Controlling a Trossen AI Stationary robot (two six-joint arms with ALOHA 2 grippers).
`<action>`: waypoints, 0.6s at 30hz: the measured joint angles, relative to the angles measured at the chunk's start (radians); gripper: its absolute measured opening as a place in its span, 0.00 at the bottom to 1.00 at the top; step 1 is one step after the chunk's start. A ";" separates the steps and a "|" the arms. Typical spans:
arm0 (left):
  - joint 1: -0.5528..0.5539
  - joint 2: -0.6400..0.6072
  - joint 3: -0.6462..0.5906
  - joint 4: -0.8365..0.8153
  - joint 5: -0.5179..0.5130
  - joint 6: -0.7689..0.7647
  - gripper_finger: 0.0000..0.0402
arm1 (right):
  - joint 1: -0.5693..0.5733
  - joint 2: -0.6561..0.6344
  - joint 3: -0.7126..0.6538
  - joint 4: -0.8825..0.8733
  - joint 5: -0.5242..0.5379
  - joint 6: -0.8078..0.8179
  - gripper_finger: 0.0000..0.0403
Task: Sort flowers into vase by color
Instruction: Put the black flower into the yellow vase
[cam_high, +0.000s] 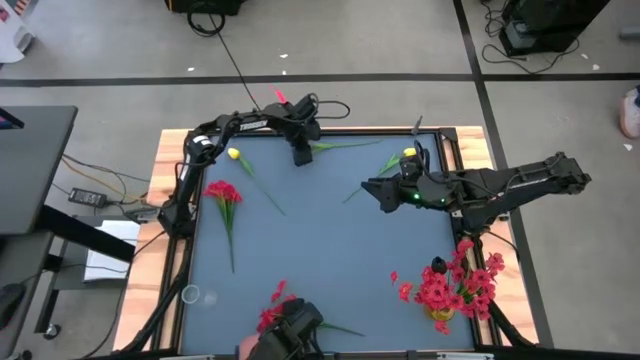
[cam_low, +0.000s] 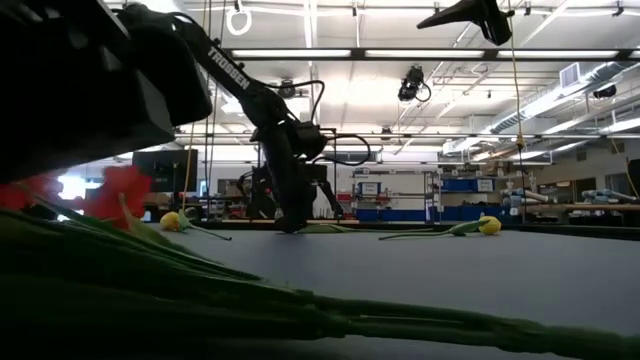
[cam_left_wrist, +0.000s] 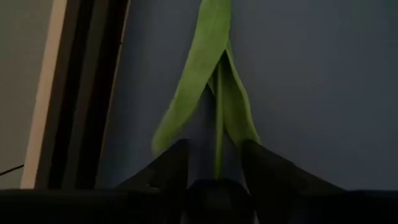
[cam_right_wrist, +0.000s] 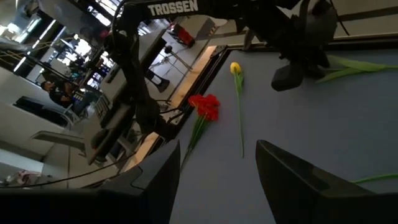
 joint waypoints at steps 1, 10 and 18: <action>0.000 0.001 0.000 0.002 -0.001 0.010 0.35 | 0.000 0.000 0.000 0.000 0.000 0.000 0.54; -0.001 0.001 0.000 0.003 -0.046 0.102 0.12 | 0.000 0.000 0.000 -0.001 0.006 -0.031 0.51; -0.011 -0.006 0.001 -0.033 -0.081 0.104 0.07 | -0.013 0.000 0.000 0.002 -0.030 -0.029 0.49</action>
